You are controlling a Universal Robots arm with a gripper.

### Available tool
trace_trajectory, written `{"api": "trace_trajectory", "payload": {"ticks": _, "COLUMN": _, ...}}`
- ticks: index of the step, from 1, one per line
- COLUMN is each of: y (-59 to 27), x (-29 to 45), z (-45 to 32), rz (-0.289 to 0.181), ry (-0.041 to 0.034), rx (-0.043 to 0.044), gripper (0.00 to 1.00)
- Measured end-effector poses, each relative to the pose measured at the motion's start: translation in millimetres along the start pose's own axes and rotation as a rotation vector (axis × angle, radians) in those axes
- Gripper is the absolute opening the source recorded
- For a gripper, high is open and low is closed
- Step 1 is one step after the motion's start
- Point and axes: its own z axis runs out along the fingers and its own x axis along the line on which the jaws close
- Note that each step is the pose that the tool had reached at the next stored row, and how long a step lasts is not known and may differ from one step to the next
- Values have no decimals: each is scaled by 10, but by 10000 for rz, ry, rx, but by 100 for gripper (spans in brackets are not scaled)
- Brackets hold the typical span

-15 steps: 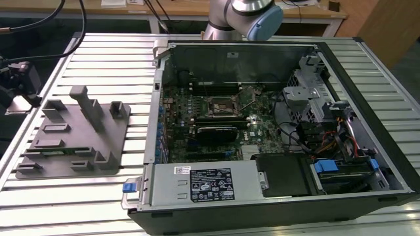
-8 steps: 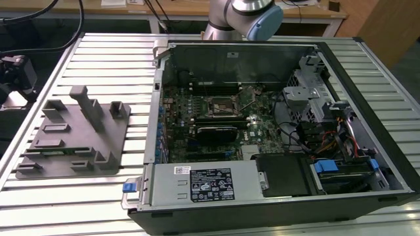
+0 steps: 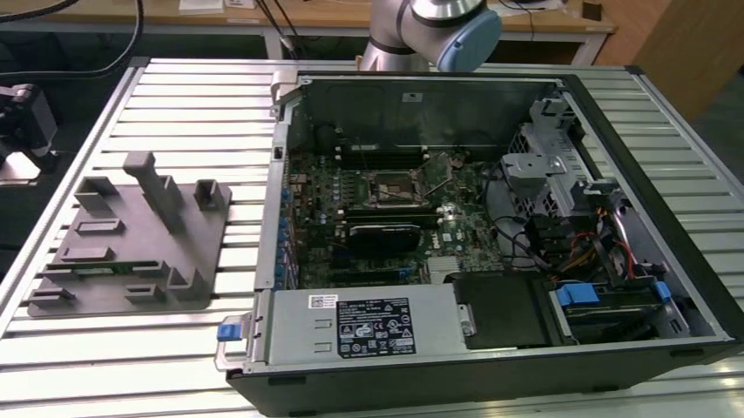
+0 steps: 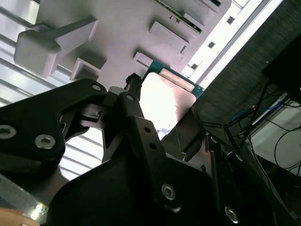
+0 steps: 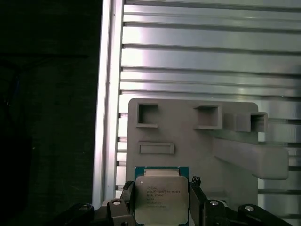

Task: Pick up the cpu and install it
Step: 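Pick up the cpu and move it towards the insertion slot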

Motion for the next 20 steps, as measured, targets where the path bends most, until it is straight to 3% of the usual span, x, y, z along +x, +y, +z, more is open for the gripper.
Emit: {"api": "trace_trajectory", "payload": {"ticks": 20, "y": 23, "x": -6, "z": -352, "rz": -1, "ry": -1, "rx": 0, "gripper": 54}}
